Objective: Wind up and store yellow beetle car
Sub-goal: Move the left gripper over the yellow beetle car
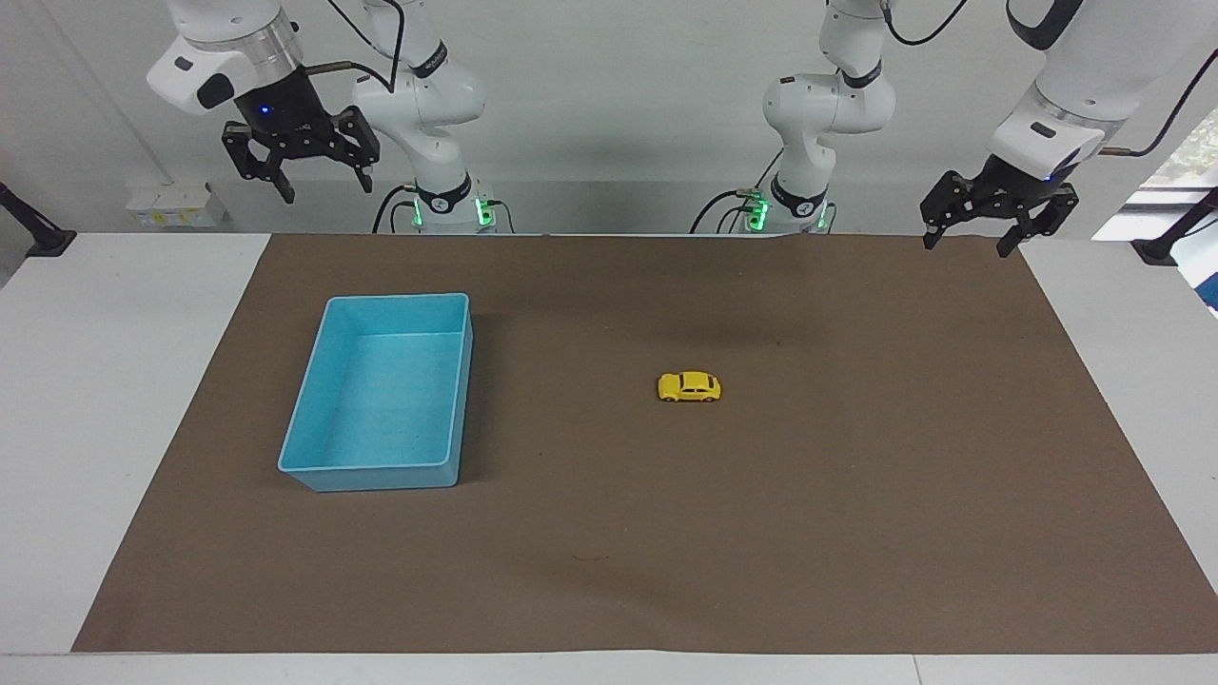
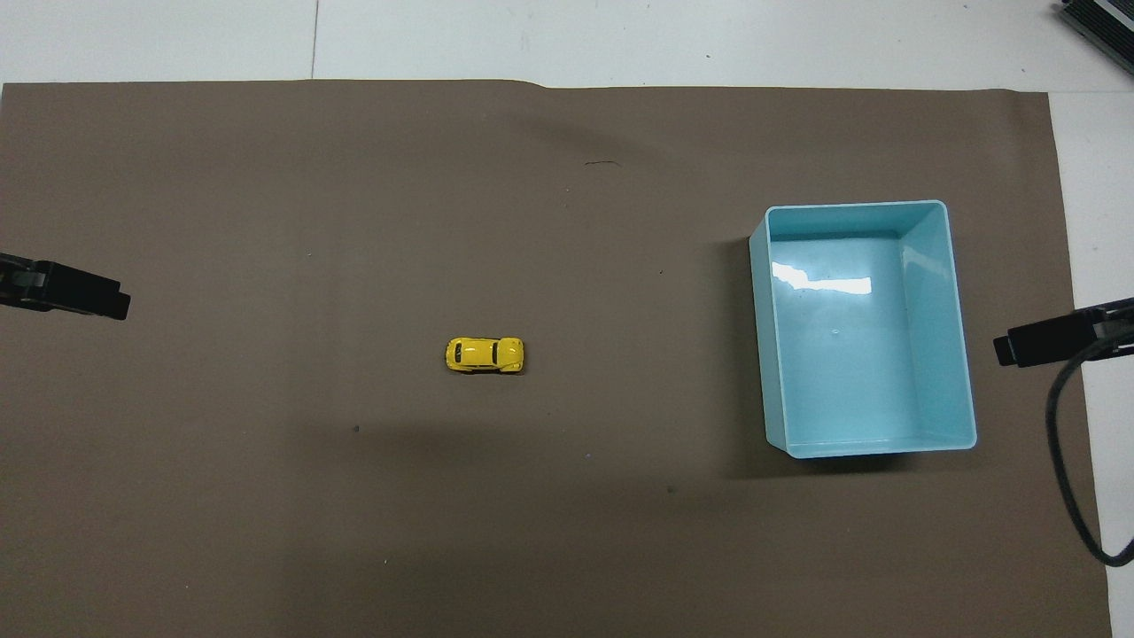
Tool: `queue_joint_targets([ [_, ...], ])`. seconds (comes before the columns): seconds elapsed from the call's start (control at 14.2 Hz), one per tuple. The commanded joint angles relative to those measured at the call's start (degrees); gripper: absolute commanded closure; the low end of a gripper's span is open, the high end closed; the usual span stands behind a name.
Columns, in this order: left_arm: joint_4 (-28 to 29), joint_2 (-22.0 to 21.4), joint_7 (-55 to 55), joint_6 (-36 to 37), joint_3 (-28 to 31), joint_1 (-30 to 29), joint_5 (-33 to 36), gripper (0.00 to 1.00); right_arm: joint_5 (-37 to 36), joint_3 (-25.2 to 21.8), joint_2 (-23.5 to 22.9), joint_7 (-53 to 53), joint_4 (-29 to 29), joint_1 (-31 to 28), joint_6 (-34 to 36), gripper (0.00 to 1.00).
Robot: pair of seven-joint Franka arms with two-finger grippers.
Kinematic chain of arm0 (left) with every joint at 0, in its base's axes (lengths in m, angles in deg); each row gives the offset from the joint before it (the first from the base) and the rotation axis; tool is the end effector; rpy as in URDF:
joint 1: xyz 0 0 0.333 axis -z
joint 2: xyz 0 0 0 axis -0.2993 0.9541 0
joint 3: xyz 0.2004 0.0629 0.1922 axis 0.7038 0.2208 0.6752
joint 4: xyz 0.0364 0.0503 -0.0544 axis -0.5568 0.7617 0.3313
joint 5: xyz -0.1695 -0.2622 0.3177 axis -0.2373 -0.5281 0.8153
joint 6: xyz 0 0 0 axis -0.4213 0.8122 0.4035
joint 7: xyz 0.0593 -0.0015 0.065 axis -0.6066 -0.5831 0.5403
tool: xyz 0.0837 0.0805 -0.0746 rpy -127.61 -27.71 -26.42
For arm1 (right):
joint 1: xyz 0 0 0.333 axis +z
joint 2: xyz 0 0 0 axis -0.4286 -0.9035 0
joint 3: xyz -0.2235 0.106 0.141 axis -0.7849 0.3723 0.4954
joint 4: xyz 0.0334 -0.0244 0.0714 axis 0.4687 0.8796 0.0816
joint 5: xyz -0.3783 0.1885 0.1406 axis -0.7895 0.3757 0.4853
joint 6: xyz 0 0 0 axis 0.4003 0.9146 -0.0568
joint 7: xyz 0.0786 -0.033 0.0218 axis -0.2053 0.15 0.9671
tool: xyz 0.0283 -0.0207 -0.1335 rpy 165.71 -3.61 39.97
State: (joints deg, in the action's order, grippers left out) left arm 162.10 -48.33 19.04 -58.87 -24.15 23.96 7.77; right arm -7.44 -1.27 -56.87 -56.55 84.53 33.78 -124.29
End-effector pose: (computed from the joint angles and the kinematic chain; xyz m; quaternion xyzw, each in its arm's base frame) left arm 0.5946 -0.0453 0.5862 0.9936 -0.1120 -0.0090 0.0137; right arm 0.5643 0.0196 0.6342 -0.9970 -0.0721 0.0229 0.0184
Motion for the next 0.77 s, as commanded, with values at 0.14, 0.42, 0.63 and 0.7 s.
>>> queue_joint_targets([
  [0.14,3.11,0.80,-7.83,-4.55,0.54,4.35,-0.34,0.00,1.25,0.07,0.17,-0.48,-0.29,-0.41,-0.66,0.00],
  [0.42,6.89,0.72,-22.23,-7.03,0.63,4.44,-3.86,0.00,1.25,-0.01,0.52,-0.48,0.07,-0.41,-0.83,0.00],
  [0.63,9.26,0.98,-34.96,-9.31,0.62,4.97,-3.95,0.00,1.34,-0.19,0.61,-0.13,0.42,-1.02,-1.88,0.00],
  [0.7,10.58,1.07,-38.93,-11.06,0.63,4.97,-3.95,0.00,1.34,-0.19,0.61,-0.13,0.42,-1.02,-1.97,0.00],
])
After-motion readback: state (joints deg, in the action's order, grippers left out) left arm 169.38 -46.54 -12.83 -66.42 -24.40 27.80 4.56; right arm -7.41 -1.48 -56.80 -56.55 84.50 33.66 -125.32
